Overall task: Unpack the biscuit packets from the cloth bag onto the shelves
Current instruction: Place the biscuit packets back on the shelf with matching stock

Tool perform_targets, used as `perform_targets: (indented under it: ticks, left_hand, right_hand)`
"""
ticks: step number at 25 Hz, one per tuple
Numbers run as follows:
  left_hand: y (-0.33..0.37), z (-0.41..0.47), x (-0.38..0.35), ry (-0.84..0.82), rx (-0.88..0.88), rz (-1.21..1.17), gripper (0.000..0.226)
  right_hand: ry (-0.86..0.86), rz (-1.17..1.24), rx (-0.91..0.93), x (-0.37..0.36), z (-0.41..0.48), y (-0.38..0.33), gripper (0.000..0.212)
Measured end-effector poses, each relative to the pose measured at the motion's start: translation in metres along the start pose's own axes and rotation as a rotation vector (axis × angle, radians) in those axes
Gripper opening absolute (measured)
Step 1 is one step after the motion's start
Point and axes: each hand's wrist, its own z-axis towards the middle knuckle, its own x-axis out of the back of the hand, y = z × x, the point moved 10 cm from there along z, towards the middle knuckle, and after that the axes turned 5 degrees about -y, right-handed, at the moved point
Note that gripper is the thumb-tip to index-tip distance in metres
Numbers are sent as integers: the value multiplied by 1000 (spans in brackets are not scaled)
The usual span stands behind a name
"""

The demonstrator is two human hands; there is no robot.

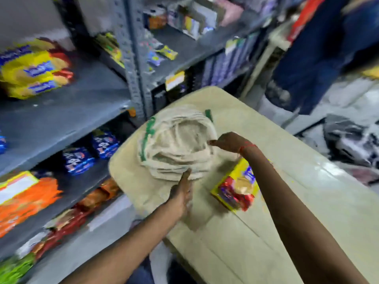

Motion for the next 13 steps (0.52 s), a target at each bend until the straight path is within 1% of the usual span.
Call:
perform_targets:
  ticks: [1, 3, 4, 5, 6, 7, 9, 10, 11, 12, 13]
  left_hand:
    - [-17, 5, -25, -47, 37, 36, 41]
    - [-47, 9, -66, -130, 96, 129, 60]
    - [-59, 13, -81, -161, 109, 160, 73]
    - [-67, 15, -93, -176, 115, 189, 85]
    - [-72, 13, -100, -176, 128, 216, 90]
    - [-70, 10, -106, -175, 136, 224, 86]
    - [-66, 3, -110, -204, 160, 230, 66]
    - [-63, 4, -110, -222, 165, 238, 71]
    - [-61, 5, -109, -237, 162, 251, 82]
    - [-58, 7, -108, -250, 157, 246, 88]
    - [-57, 5, -107, -266, 168, 229, 86]
  right_hand:
    - [67, -61, -8, 22, 3, 23, 53]
    - [149, -114, -99, 53, 5, 78, 64]
    - [136, -108, -145, 58, 11, 107, 65]
    - [92, -100, -184, 57, 14, 130, 59]
    - [17, -56, -209, 50, 22, 152, 51]
    - [-45, 26, -227, 39, 29, 168, 45]
    - [-117, 178, -276, 19, 30, 189, 39]
    - [-141, 228, -276, 12, 29, 189, 39]
    - [-149, 233, -273, 7, 28, 187, 40]
    - [-152, 263, -274, 4, 26, 184, 44]
    - [-170, 253, -274, 1, 22, 180, 48]
